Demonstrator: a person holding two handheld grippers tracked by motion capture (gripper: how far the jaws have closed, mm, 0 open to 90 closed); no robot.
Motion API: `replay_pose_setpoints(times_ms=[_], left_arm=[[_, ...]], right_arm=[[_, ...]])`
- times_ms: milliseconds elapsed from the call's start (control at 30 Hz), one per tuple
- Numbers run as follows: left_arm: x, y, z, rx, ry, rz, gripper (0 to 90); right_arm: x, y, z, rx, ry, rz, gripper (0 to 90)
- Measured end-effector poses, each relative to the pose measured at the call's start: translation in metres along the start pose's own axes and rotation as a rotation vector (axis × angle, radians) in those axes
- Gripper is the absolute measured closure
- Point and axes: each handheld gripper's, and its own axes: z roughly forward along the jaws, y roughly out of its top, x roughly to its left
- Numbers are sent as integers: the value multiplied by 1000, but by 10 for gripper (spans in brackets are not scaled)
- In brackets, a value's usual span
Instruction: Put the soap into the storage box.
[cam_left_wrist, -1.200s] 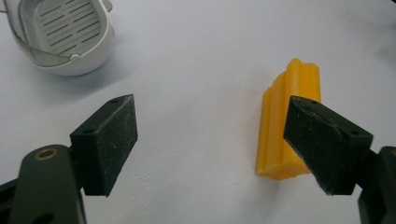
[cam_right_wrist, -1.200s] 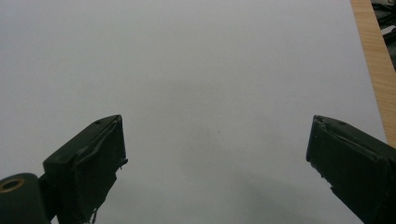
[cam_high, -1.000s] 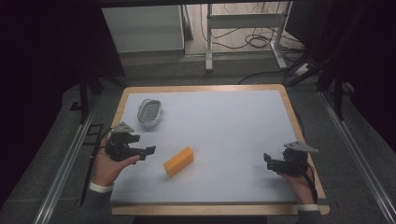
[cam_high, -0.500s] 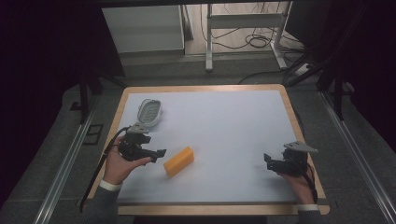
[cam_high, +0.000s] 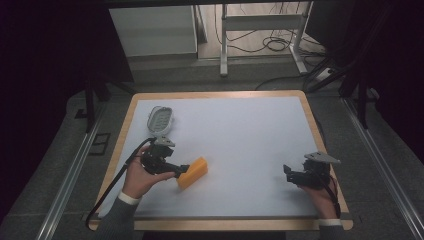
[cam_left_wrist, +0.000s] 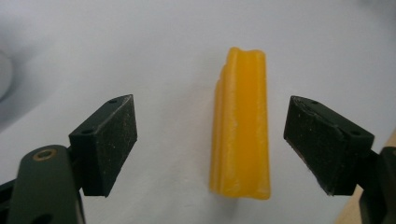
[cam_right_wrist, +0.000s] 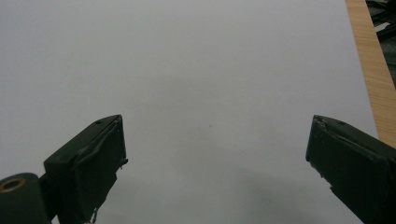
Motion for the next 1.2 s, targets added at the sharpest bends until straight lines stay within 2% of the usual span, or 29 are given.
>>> replay_pose_setpoints(times_ms=[433, 767, 900, 1067, 1200], left_arm=[[-17, 6, 29, 69, 16, 45, 185], [-21, 5, 47, 111, 11, 44, 236], [-21, 4, 53, 132, 6, 41, 285], [-22, 3, 62, 165, 27, 49, 356], [-22, 3, 65, 188, 12, 39, 408]], right_arm=[[0, -1, 1, 3, -8, -3, 51], [0, -2, 3, 12, -9, -3, 51], [0, -2, 3, 15, -11, -1, 51], [0, -2, 3, 16, -12, -1, 51], [0, -2, 4, 17, -18, 1, 51]])
